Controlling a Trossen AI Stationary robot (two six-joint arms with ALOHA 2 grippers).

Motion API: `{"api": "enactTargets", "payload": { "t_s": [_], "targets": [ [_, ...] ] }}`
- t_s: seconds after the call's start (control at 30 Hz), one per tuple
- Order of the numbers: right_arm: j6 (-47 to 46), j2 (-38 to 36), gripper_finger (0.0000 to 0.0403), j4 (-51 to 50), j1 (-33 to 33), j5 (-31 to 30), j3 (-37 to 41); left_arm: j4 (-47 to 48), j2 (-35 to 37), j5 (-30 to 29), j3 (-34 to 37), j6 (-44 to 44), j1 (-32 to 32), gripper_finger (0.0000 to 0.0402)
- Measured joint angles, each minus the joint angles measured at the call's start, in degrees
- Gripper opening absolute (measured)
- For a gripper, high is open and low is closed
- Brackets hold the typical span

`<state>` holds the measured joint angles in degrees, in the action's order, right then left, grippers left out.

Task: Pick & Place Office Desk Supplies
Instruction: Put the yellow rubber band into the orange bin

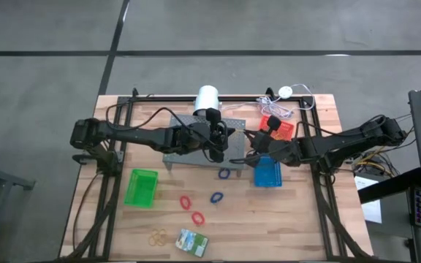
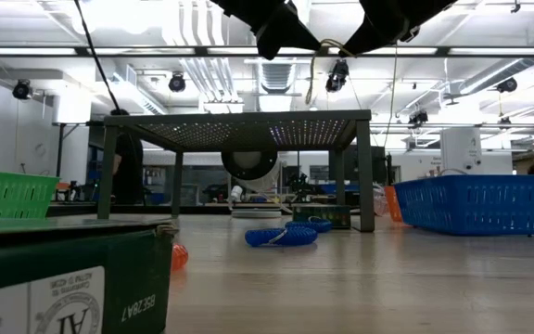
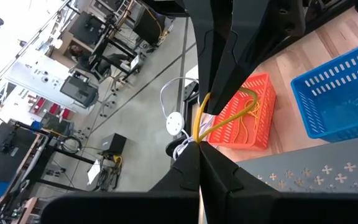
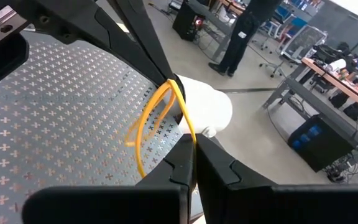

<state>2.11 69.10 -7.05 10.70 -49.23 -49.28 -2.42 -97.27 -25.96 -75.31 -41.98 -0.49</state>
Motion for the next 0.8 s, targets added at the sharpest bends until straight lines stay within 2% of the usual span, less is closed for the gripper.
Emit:
{"api": "enactTargets", "payload": {
  "t_s": [0.57, 0.8],
  "targets": [
    [1.1, 0.0, 0.0009, 0.1, 0.0, -0.4, 0.0, 1.4, 0.0, 0.0, 0.0, 3.0, 0.0, 0.0015],
    [1.1, 0.0, 0.0008, 0.0, 0.0, -0.4, 0.0, 1.4, 0.0, 0.0, 0.0, 5.5, 0.0, 0.0052]
  ]
}}
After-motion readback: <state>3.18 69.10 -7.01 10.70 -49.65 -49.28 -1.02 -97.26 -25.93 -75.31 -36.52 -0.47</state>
